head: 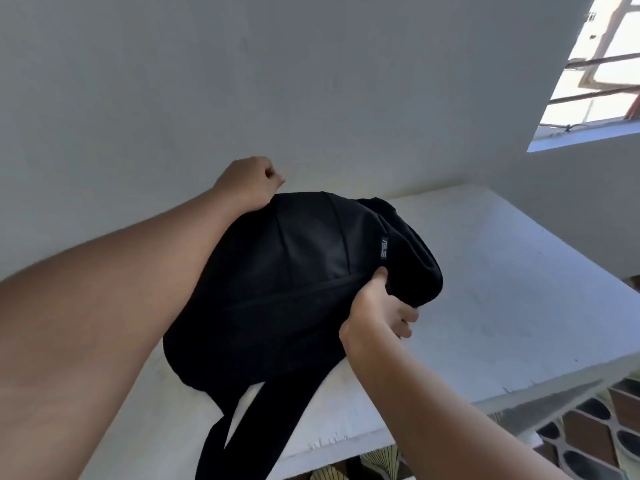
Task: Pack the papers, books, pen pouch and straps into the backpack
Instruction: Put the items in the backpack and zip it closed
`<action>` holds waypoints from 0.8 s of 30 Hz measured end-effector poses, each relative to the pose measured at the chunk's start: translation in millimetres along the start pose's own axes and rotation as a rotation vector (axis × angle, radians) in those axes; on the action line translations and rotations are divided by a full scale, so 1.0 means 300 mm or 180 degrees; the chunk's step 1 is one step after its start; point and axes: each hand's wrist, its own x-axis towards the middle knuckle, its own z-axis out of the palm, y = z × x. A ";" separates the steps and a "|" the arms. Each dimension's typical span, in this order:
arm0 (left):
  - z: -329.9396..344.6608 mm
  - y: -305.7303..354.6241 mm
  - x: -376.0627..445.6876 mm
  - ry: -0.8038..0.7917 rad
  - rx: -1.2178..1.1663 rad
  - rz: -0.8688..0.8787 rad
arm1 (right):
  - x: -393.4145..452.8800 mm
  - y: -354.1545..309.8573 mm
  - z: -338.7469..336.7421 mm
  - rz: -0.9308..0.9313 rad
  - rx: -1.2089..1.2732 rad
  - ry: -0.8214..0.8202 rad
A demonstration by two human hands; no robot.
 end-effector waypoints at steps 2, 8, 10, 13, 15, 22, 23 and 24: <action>0.019 0.023 0.049 -0.0345 -0.0046 -0.0158 | 0.009 0.003 0.003 0.0026 -0.0007 0.0022; 0.096 0.035 0.059 -0.2062 -0.1046 -0.0765 | 0.004 -0.001 0.007 0.0007 0.0031 0.0136; 0.115 0.005 0.058 -0.1552 -0.1159 -0.0724 | -0.009 -0.005 0.015 -0.0060 0.0021 0.0218; 0.118 -0.022 0.030 -0.0625 -0.1736 -0.0600 | -0.034 -0.037 0.036 -0.0231 0.0225 0.0242; 0.094 -0.023 -0.002 -0.0182 -0.2308 -0.0578 | -0.049 -0.072 0.058 -0.0386 0.0367 0.0186; -0.224 -0.077 -0.088 0.1337 -0.4095 -0.0420 | -0.237 -0.352 0.175 -0.1946 0.0942 -0.0930; -0.261 -0.087 -0.113 0.1544 -0.4239 -0.0349 | -0.282 -0.416 0.198 -0.2340 0.0887 -0.1080; -0.294 -0.102 -0.130 0.1751 -0.4343 -0.0245 | -0.324 -0.489 0.241 -0.2752 0.0815 -0.1207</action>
